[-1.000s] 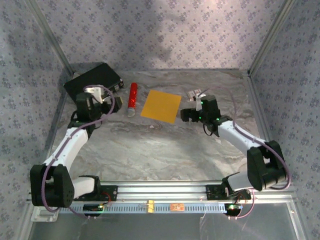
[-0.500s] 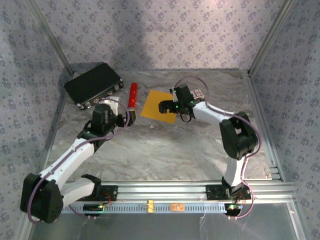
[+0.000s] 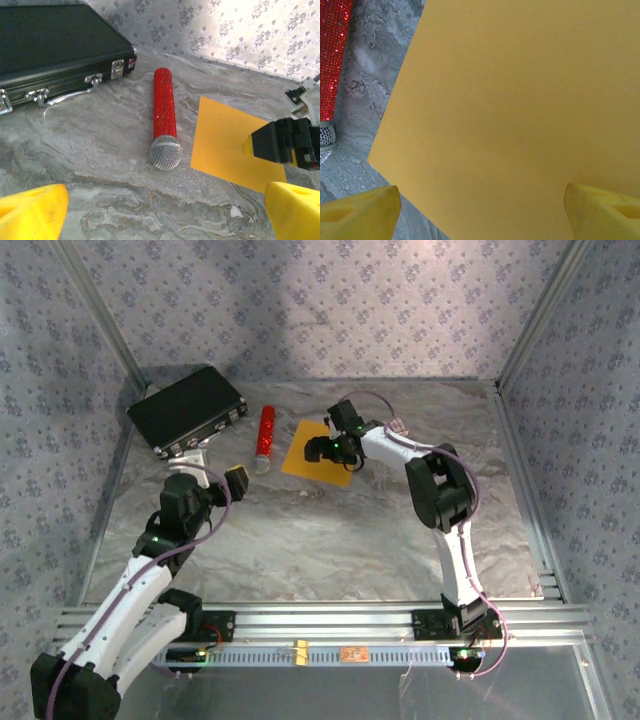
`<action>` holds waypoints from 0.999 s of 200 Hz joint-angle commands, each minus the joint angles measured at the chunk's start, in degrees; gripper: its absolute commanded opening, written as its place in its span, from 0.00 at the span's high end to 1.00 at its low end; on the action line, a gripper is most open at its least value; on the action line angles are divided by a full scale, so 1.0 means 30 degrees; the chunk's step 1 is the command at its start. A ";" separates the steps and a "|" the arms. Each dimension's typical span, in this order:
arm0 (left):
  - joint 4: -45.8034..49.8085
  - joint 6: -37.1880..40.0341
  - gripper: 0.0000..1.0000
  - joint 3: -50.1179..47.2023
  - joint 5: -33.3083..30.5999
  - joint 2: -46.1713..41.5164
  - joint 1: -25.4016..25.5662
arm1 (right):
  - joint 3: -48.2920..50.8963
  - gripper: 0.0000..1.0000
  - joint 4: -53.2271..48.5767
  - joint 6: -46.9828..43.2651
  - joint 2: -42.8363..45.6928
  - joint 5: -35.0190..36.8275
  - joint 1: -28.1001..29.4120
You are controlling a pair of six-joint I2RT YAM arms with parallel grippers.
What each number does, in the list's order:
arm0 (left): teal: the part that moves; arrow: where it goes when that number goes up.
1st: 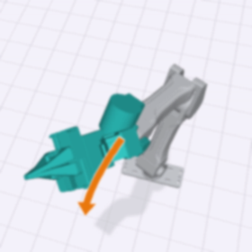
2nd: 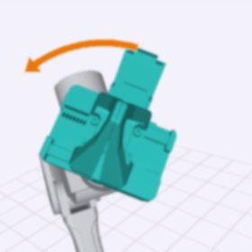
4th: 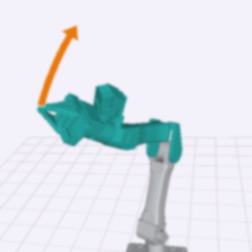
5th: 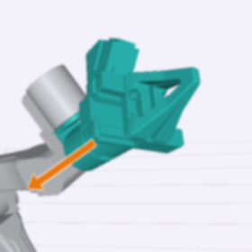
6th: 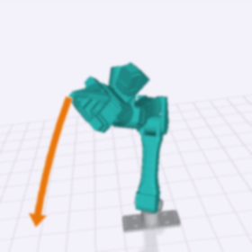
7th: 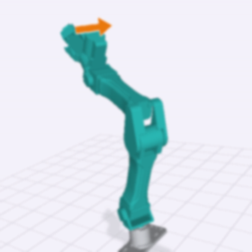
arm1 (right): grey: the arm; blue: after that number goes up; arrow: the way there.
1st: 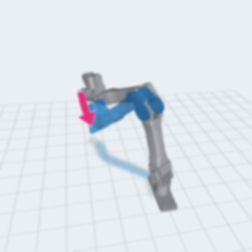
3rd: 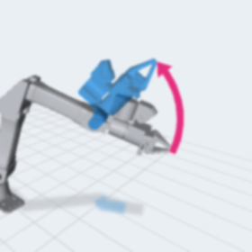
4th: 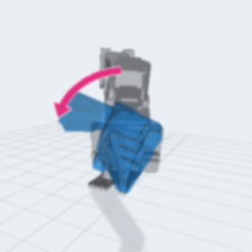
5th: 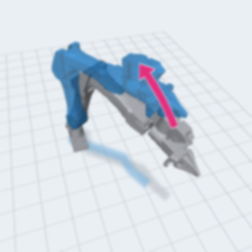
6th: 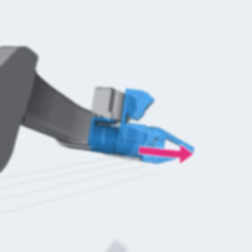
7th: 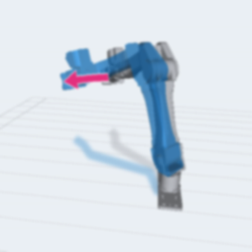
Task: Fold a paper plane with a square sheet of paper (pick it up from the middle)
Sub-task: Move the paper to the center of the table.
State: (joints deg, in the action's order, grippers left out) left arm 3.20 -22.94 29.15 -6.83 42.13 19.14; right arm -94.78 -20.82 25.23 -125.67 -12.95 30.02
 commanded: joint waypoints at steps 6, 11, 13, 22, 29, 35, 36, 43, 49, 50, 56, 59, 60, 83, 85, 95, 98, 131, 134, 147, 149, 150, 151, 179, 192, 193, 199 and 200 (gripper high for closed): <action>-0.1213 -0.0473 0.00 -0.0817 0.2506 -0.0232 -0.0141 | -0.0896 0.16 -0.2052 0.0087 -0.0904 -0.0323 0.0129; -0.1470 -0.0469 0.00 -0.0860 0.3043 -0.0091 -0.0138 | -0.0868 0.16 -0.2176 0.0085 -0.0982 -0.0306 0.0130; -0.1534 -0.0469 0.00 -0.0866 0.3223 -0.0059 -0.0138 | -0.0852 0.16 -0.2217 0.0085 -0.1012 -0.0296 0.0130; -0.1616 -0.0570 0.00 -0.0811 0.3746 0.0296 -0.0111 | -0.0768 0.17 -0.2553 -0.0020 -0.1158 -0.0312 0.0087; -0.1395 -0.0872 0.00 -0.0664 0.3890 0.0586 -0.0109 | -0.0552 0.19 -0.2731 -0.0101 -0.1179 -0.0287 0.0115; -0.1268 -0.1058 0.00 -0.0518 0.4198 0.0859 -0.0083 | -0.0256 0.20 -0.2768 -0.0185 -0.1109 -0.0272 0.0134; -0.1241 -0.1100 0.00 -0.0517 0.4233 0.0908 -0.0082 | -0.0181 0.20 -0.2763 -0.0211 -0.1085 -0.0277 0.0146; -0.1082 -0.1318 0.00 -0.0312 0.4870 0.1265 -0.0038 | 0.0258 0.20 -0.2733 -0.0360 -0.0957 -0.0310 0.0239; -0.0942 -0.1458 0.00 -0.0135 0.5343 0.1623 0.0069 | 0.0596 0.20 -0.2714 -0.0463 -0.0790 -0.0312 0.0316; -0.0917 -0.1491 0.00 -0.0121 0.5436 0.1686 0.0097 | 0.0685 0.20 -0.2721 -0.0482 -0.0749 -0.0327 0.0325; -0.0865 -0.1601 0.01 -0.0009 0.5817 0.2084 0.0303 | 0.1146 0.21 -0.2698 -0.0612 -0.0590 -0.0371 0.0378; -0.0848 -0.1636 0.01 0.0049 0.5938 0.2266 0.0433 | 0.1366 0.21 -0.2659 -0.0658 -0.0493 -0.0396 0.0406; -0.0840 -0.1638 0.01 0.0059 0.5982 0.2329 0.0528 | 0.1407 0.21 -0.2650 -0.0667 -0.0469 -0.0413 0.0429; -0.1131 -0.1562 0.03 0.0158 0.5162 0.3456 0.2432 | 0.3498 0.23 -0.2202 -0.0853 0.0342 -0.0446 0.0676; -0.1164 -0.1555 0.03 0.0158 0.5034 0.3545 0.2599 | 0.3681 0.24 -0.2135 -0.0860 0.0403 -0.0470 0.0699; -0.1316 -0.1529 0.03 0.0154 0.4481 0.3833 0.3350 | 0.4417 0.25 -0.1861 -0.0950 0.0775 -0.0782 0.0804; -0.1391 -0.1524 0.03 0.0132 0.4336 0.3938 0.3590 | 0.4734 0.26 -0.1763 -0.1011 0.0905 -0.0895 0.0866; -0.2123 -0.2048 0.04 -0.0119 0.2513 0.4912 0.6077 | 0.7594 0.27 -0.1126 -0.1541 0.2540 -0.0739 0.1964; -0.2210 -0.2138 0.04 -0.0155 0.2413 0.5026 0.6275 | 0.7837 0.27 -0.1045 -0.1514 0.2704 -0.0673 0.2051; -0.2711 -0.2570 0.04 -0.0376 0.2280 0.5442 0.6825 | 0.9388 0.27 -0.0393 -0.1054 0.3488 -0.0536 0.2475; -0.2826 -0.2635 0.04 -0.0430 0.2277 0.5484 0.6891 | 0.9666 0.27 -0.0218 -0.0918 0.3622 -0.0551 0.2532; -0.2869 -0.2665 0.04 -0.0444 0.2277 0.5506 0.6921 | 0.9790 0.27 -0.0126 -0.0856 0.3683 -0.0563 0.2576; -0.2891 -0.2680 0.04 -0.0465 0.2277 0.5546 0.6966 | 0.9911 0.27 -0.0035 -0.0796 0.3728 -0.0555 0.2598; -0.3991 -0.3804 0.04 -0.1137 0.1664 0.5761 0.7721 | 1.2308 0.28 0.2066 0.0970 0.5131 -0.1089 0.3231; -0.4121 -0.3982 0.04 -0.1197 0.1632 0.5838 0.7786 | 1.2792 0.28 0.2700 0.1357 0.5618 -0.1361 0.3479; -0.4118 -0.3983 0.04 -0.1194 0.1632 0.5844 0.7779 | 1.2818 0.28 0.2725 0.1380 0.5648 -0.1379 0.3489; -0.3938 -0.3948 0.04 -0.1086 0.1632 0.5875 0.7803 | 1.2869 0.28 0.2858 0.1479 0.5852 -0.1418 0.3526; -0.3909 -0.3952 0.04 -0.1050 0.1632 0.5892 0.7817 | 1.2871 0.28 0.2863 0.1500 0.5897 -0.1422 0.3542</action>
State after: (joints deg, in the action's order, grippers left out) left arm -5.80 -32.53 26.26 -0.10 59.42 42.09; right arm -61.04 -6.83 24.75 -106.45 -14.63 39.20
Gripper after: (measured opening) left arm 0.962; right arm 0.721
